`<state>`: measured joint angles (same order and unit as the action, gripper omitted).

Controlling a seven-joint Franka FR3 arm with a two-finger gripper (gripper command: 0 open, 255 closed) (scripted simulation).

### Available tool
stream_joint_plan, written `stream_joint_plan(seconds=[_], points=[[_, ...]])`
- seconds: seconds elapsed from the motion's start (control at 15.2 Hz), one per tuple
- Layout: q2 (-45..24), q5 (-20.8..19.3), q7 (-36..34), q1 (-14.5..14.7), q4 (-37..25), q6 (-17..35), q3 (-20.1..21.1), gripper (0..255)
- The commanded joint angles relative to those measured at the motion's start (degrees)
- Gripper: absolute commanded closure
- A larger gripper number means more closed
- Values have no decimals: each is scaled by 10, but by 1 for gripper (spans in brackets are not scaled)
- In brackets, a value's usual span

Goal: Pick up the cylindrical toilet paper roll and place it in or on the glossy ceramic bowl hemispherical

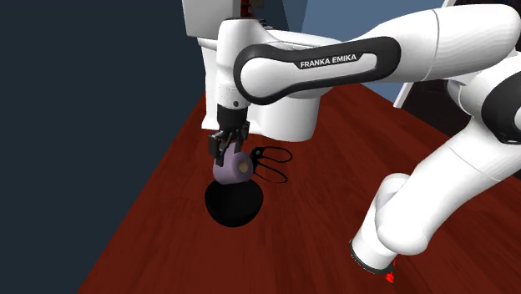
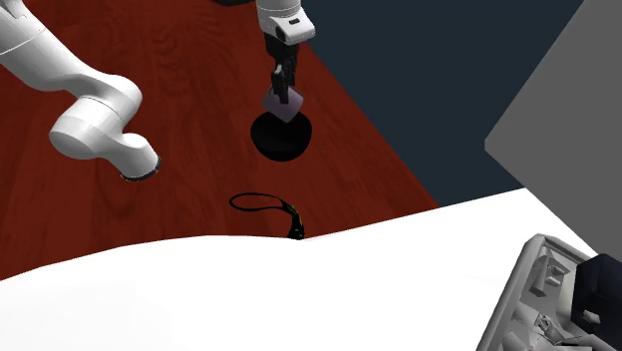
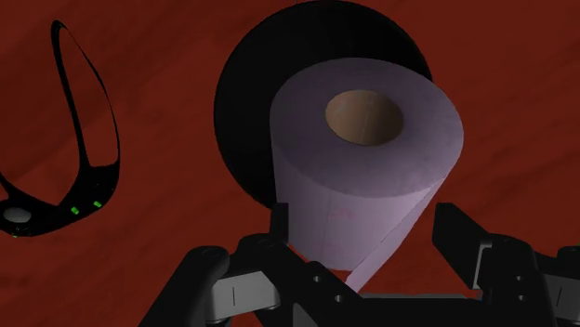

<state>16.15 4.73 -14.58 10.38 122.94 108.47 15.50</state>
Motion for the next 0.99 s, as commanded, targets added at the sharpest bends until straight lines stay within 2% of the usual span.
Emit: stream_joint_plan(seconds=[0.0, 0.79, 0.92], points=[[1, 1, -3, 1, 14, 14, 2, 255], [-23, 0, -5, 2, 86, 109, 9, 255], [-24, -1, -5, 2, 88, 112, 9, 255]])
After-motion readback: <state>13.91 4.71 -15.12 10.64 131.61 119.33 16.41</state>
